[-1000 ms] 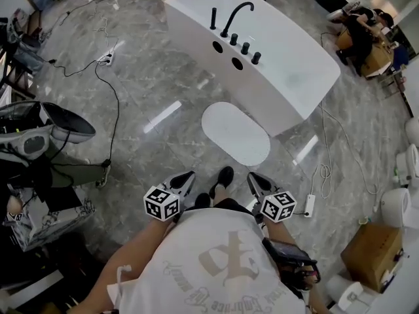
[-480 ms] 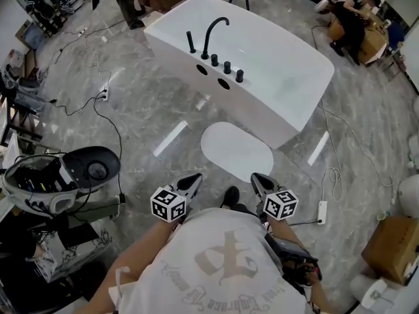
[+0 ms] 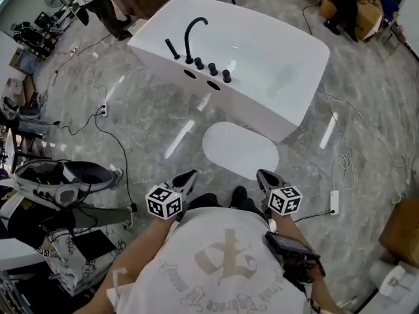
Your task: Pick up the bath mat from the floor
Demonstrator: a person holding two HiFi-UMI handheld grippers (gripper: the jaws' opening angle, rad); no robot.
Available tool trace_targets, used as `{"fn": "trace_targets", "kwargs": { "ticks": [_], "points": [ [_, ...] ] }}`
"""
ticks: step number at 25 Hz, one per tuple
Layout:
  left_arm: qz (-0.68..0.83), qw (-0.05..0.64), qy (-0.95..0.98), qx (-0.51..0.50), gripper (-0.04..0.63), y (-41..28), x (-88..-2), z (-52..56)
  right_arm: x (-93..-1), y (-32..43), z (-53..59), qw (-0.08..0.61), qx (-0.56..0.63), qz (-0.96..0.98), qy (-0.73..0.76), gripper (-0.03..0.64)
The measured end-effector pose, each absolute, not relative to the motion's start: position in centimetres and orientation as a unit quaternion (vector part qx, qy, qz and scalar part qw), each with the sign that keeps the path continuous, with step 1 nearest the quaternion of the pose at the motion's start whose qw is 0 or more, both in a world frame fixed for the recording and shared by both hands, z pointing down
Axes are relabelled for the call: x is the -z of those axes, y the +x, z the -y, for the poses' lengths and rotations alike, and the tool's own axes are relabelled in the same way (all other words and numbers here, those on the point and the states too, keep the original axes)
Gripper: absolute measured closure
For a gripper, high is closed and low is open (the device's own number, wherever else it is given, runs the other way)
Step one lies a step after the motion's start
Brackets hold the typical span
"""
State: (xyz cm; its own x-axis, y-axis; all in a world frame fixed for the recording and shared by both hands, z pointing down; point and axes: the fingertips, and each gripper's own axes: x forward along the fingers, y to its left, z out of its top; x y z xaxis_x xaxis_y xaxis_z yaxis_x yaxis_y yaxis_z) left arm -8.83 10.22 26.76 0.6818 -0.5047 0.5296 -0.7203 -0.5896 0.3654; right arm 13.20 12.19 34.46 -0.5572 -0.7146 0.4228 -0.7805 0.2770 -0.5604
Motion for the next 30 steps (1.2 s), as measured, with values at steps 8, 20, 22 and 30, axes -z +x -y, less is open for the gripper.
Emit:
{"fn": "trace_targets", "kwargs": {
  "ticks": [8, 20, 22, 30],
  "points": [
    [0.326, 0.29, 0.876, -0.206, 0.588, -10.0, -27.1, -6.9, -35.7, 12.4, -10.1, 0.044, -0.393, 0.783, 0.481, 0.611],
    [0.226, 0.317, 0.894, -0.221, 0.588, -13.7, -30.7, 2.1, -35.9, 8.4, -6.4, 0.072, -0.403, 0.721, 0.56, 0.611],
    [0.205, 0.319, 0.897, -0.229, 0.588, -14.6, -31.7, 3.0, -36.2, 6.8, -6.0, 0.097, -0.397, 0.721, 0.56, 0.611],
    [0.154, 0.33, 0.893, -0.265, 0.588, -18.5, -36.1, 6.8, -38.1, 1.8, -4.4, 0.13, -0.414, 0.692, 0.577, 0.611]
  ]
}}
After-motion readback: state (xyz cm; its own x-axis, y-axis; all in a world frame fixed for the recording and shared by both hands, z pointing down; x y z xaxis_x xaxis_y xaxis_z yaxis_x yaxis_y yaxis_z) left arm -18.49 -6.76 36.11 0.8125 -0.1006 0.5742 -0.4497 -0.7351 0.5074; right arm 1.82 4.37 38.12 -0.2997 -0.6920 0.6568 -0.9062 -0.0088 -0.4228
